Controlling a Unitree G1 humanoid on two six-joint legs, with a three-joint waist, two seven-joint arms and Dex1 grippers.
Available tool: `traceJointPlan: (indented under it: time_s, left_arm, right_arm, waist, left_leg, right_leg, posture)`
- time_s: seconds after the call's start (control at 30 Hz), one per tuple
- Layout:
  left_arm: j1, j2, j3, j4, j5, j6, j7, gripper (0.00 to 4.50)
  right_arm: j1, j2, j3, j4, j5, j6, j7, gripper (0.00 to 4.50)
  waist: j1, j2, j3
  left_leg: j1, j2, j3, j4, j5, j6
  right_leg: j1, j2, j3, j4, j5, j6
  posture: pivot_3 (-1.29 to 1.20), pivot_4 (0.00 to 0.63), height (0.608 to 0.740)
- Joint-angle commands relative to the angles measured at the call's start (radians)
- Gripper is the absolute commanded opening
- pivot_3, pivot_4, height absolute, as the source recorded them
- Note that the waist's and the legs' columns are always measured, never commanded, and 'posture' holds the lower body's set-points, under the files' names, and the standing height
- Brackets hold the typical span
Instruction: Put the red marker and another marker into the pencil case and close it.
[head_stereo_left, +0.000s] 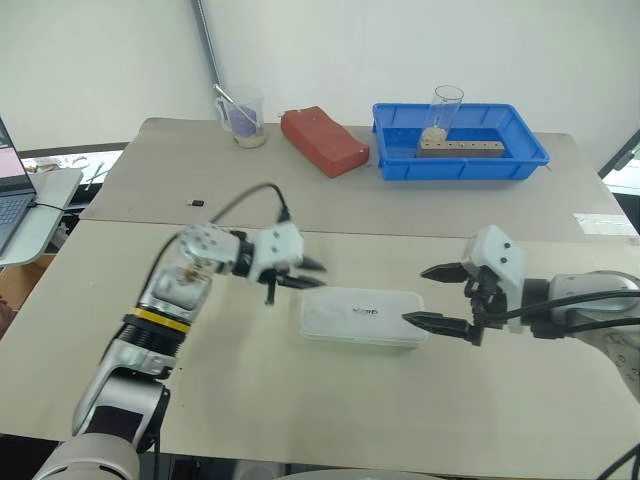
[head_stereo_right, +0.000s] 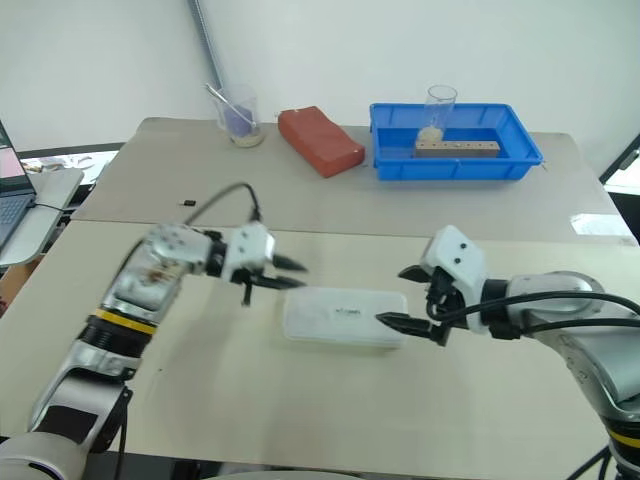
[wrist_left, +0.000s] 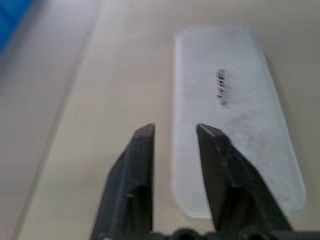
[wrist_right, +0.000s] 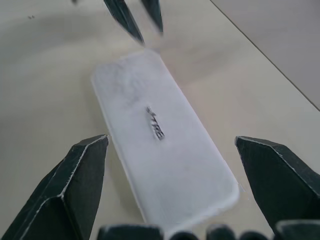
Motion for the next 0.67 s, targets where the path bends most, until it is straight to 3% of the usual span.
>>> traceJointPlan:
  time_s: [0.03,0.1,0.13,0.33,0.67]
  left_arm:
    - [0.075,0.078,0.093,-0.128,-0.071,0.097,0.021,3.33]
    - [0.151,0.155,0.140,-0.197,-0.098,0.140,0.009,4.28]
    - [0.182,0.186,0.157,-0.221,-0.109,0.153,0.004,4.42]
    - [0.306,0.283,0.269,-0.301,-0.125,0.192,0.075,4.42]
    - [0.306,0.276,0.250,-0.325,-0.133,0.223,0.151,4.42]
  right_arm:
    - [0.006,-0.024,-0.051,0.038,-0.031,-0.074,0.045,4.50]
    - [-0.004,-0.030,-0.060,0.060,-0.029,-0.086,0.068,4.50]
    - [-0.008,-0.031,-0.064,0.066,-0.027,-0.088,0.075,4.50]
    - [-0.007,-0.054,-0.105,0.086,-0.019,-0.081,0.117,4.50]
    - [-0.005,-0.033,-0.102,0.118,-0.041,-0.087,0.104,4.50]
  waist:
    - [-0.005,0.000,0.000]
    - [-0.009,0.000,0.001]
    - [-0.009,0.000,0.001]
    - [0.005,0.000,0.001]
    - [0.005,-0.001,0.001]
  left_leg:
    - [0.001,0.000,0.000,0.000,0.000,0.000]
    - [0.002,0.000,0.000,-0.001,0.000,0.000]
    - [0.003,0.000,0.000,-0.003,0.000,0.000]
    - [0.006,0.000,0.001,-0.003,0.000,0.000]
    - [0.006,0.000,0.003,-0.007,0.000,0.000]
  right_leg:
    - [0.000,0.000,0.001,0.000,0.000,0.000]
    - [0.000,0.000,0.001,0.000,0.000,0.000]
    - [0.000,0.000,0.001,0.000,0.000,0.000]
    - [-0.001,-0.002,-0.001,-0.001,-0.001,-0.002]
    - [0.000,-0.004,0.001,-0.001,-0.001,-0.002]
  posture:
    - [0.00,0.150,0.740]
    - [0.00,0.150,0.740]
    - [0.00,0.150,0.740]
    - [0.00,0.150,0.740]
    - [0.00,0.150,0.740]
